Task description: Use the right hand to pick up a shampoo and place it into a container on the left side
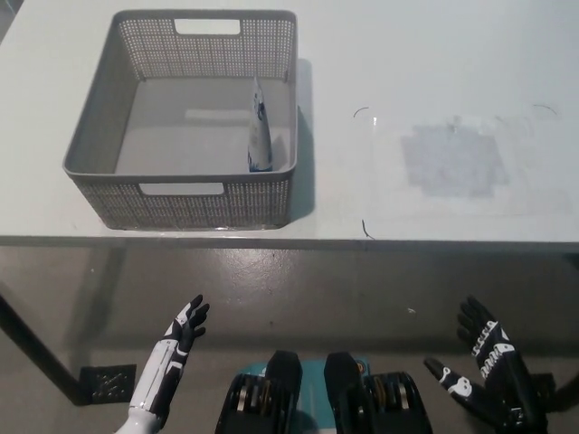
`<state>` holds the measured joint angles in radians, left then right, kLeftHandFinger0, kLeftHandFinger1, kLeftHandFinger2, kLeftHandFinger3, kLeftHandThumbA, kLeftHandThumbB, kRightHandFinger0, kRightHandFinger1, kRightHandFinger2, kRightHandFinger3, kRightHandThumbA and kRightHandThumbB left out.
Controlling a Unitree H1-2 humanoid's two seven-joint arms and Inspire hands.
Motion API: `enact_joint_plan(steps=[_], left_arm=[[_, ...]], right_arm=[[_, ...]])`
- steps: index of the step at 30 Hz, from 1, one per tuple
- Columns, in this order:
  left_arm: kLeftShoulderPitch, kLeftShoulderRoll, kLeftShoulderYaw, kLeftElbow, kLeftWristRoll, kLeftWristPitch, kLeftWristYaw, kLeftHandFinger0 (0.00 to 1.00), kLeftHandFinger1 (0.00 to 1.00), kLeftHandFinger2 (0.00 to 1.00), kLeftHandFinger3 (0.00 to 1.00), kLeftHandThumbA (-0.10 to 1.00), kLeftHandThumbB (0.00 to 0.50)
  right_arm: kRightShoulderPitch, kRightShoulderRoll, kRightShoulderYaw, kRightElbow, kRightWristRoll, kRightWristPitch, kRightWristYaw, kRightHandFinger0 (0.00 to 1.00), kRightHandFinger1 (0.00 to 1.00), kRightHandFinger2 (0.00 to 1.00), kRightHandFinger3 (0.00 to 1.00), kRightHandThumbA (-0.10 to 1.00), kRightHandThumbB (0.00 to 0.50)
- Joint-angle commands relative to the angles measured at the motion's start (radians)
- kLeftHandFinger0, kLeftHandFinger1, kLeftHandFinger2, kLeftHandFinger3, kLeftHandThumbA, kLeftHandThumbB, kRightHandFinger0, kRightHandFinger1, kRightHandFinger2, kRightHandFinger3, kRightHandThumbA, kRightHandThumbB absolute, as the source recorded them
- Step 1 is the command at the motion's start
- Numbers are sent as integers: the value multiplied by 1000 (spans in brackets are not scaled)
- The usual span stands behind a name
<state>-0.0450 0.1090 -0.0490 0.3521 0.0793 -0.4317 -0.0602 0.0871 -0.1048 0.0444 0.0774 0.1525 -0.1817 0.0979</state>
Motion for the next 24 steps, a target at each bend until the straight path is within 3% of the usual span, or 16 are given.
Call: enact_joint_plan(steps=[1, 13, 14, 16, 17, 21, 23, 24], left_arm=[[-10, 7, 3, 0, -11, -38, 0, 1000, 1000, 1000, 1000, 1000, 260], [0, 2, 4, -4, -11, -38, 5, 1000, 1000, 1000, 1000, 1000, 241], [0, 4, 3, -2, -9, -38, 3, 1000, 1000, 1000, 1000, 1000, 249], [3, 4, 2, -3, -10, -38, 1, 1000, 1000, 1000, 1000, 1000, 236], [3, 6, 0, -3, -5, -38, 2, 1000, 1000, 1000, 1000, 1000, 231], [4, 5, 1, -2, 0, -38, 5, 1000, 1000, 1000, 1000, 1000, 248], [3, 5, 0, -2, 8, -38, 12, 1000, 1000, 1000, 1000, 1000, 251], [3, 4, 0, -2, 6, -38, 12, 1000, 1000, 1000, 1000, 1000, 246]], right_arm=[[0, 6, -1, -4, 35, -13, 41, 1000, 1000, 1000, 1000, 917, 267], [-15, -3, 0, 16, 10, 7, 41, 1000, 1000, 1000, 1000, 915, 283], [-15, -5, 1, 17, -11, 2, 31, 1000, 1000, 1000, 1000, 922, 308], [-15, -9, 2, 24, -57, -21, 10, 1000, 1000, 1000, 1000, 900, 311], [-14, -10, 2, 21, -85, -28, -5, 1000, 1000, 1000, 1000, 866, 338], [-12, -12, 2, 14, -131, -44, -18, 1000, 1000, 1000, 1000, 764, 352], [-12, -11, -1, 12, -140, -44, -22, 1000, 1000, 1000, 1000, 666, 340], [-13, -8, -3, 9, -138, -46, -20, 1000, 1000, 1000, 1000, 554, 341]])
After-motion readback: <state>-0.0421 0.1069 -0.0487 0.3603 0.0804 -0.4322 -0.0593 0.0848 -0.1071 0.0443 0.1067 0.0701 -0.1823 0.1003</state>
